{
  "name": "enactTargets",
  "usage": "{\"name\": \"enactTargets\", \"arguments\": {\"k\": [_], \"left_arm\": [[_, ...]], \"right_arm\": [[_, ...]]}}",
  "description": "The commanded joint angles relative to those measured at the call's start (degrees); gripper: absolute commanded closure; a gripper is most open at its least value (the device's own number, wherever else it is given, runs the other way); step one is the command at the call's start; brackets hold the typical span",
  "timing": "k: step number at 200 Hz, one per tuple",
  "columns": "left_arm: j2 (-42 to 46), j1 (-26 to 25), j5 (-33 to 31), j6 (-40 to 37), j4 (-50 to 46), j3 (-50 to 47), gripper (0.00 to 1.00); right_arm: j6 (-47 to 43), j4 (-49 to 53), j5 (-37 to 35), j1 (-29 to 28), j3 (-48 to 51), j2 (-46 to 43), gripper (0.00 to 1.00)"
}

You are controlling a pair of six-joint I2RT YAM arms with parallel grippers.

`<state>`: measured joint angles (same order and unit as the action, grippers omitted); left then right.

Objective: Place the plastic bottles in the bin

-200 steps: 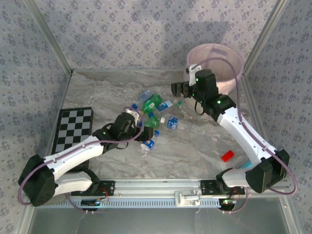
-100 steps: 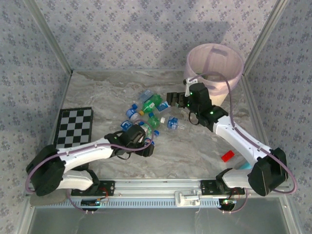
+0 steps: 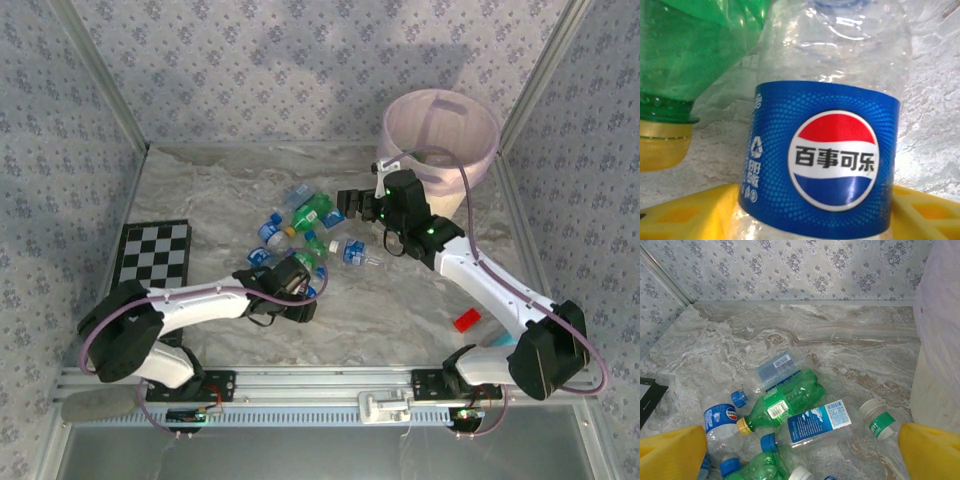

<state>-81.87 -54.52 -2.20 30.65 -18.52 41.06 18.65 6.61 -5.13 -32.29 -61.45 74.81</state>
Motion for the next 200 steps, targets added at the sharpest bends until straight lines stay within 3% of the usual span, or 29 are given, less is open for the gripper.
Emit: {"name": "enactTargets", "arguments": {"k": [1, 31, 76, 134, 169, 200], "left_arm": [[0.1, -0.6, 0.6, -0.7, 0.0, 1.4, 0.40], [2.1, -0.9, 0.5, -0.8, 1.2, 0.8, 0.48], [10.1, -0.9, -4.4, -0.7, 7.4, -0.5, 0.49], [17.1, -0.1, -16.4, -3.1, 26.2, -2.6, 0.49], [17.0, 1.4, -17.5, -6.1, 35.7, -2.4, 0.50], [16.7, 2.8, -15.9, -7.2, 37.7, -0.9, 0.49]], "right_arm": [[0.2, 0.1, -1.2, -0.3, -1.9, 0.1, 0.00], [0.4, -0.2, -1.1, -0.2, -1.8, 0.0, 0.00], [1.5, -0.7, 1.1, 0.1, -2.1, 0.0, 0.00], [7.2, -6.5, 12.9, 0.8, -2.4, 1.8, 0.00], [12.7, -14.4, 21.8, 0.7, -1.6, 3.1, 0.00], [16.8, -20.7, 27.3, 0.3, -0.9, 4.8, 0.01]]}}
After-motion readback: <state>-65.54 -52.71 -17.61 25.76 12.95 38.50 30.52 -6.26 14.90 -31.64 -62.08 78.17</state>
